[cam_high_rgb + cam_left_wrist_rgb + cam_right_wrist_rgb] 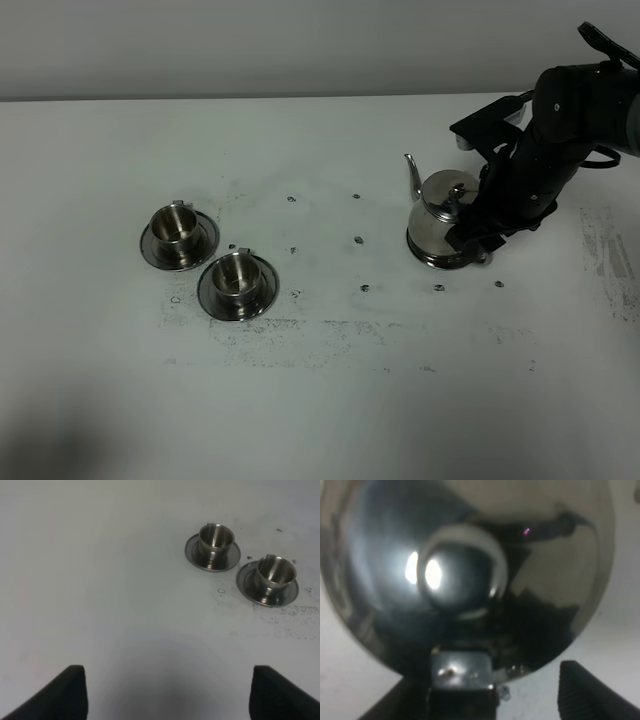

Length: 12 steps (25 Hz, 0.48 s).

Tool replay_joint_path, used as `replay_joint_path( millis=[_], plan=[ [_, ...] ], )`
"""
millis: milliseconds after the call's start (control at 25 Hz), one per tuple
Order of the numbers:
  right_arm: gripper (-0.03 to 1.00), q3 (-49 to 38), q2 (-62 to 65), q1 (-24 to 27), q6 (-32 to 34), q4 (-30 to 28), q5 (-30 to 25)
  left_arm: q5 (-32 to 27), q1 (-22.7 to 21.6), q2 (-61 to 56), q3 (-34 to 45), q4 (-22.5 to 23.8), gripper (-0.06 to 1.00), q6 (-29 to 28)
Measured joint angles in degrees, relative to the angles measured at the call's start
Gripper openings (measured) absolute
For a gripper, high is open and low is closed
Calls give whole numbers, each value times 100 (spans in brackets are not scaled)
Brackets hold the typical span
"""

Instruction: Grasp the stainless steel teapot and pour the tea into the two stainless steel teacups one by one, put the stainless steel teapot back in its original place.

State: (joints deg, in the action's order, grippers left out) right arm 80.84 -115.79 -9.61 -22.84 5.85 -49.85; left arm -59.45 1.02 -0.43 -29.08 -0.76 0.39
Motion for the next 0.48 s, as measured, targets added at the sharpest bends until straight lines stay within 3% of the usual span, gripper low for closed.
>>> replay_joint_path(
  millis=[480],
  plan=[
    [53, 138, -85, 0, 6, 0, -66, 0, 0, 0, 0, 0, 64, 0]
  ],
)
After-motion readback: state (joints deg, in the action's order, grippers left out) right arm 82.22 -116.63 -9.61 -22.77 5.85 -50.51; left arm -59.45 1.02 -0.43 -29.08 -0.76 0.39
